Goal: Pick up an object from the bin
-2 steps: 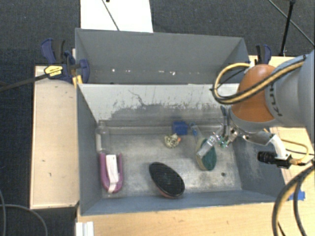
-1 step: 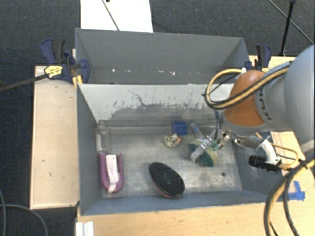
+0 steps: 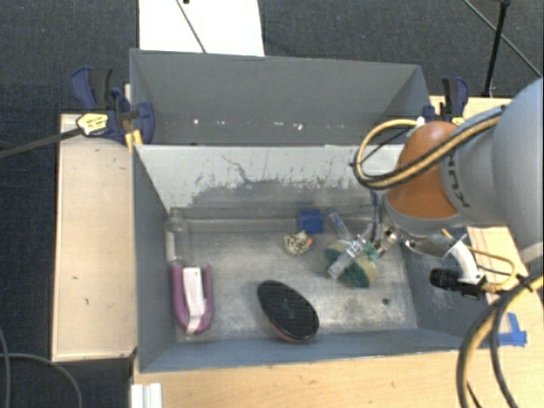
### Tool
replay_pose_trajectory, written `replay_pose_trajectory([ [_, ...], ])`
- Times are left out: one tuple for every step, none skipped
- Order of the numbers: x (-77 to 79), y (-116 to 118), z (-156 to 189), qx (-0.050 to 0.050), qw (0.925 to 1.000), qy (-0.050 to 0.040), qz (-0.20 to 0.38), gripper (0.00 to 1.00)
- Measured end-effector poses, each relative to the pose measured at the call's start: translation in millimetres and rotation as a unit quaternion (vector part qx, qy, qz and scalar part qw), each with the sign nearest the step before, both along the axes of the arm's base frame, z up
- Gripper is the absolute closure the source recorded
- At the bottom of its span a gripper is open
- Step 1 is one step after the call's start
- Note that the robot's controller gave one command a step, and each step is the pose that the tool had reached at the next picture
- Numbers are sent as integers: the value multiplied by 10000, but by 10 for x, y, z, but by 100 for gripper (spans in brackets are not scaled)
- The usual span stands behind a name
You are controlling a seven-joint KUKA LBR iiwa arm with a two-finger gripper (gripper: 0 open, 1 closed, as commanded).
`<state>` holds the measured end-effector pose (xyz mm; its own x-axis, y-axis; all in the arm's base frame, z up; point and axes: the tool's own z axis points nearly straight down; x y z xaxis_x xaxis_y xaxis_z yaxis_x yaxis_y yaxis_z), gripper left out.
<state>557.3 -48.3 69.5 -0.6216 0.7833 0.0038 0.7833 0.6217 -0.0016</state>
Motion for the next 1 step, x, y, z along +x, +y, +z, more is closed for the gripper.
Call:
replay_pose_trajectory([
  [-19, -8, -13, 0, 10000, 38, 3, 100],
])
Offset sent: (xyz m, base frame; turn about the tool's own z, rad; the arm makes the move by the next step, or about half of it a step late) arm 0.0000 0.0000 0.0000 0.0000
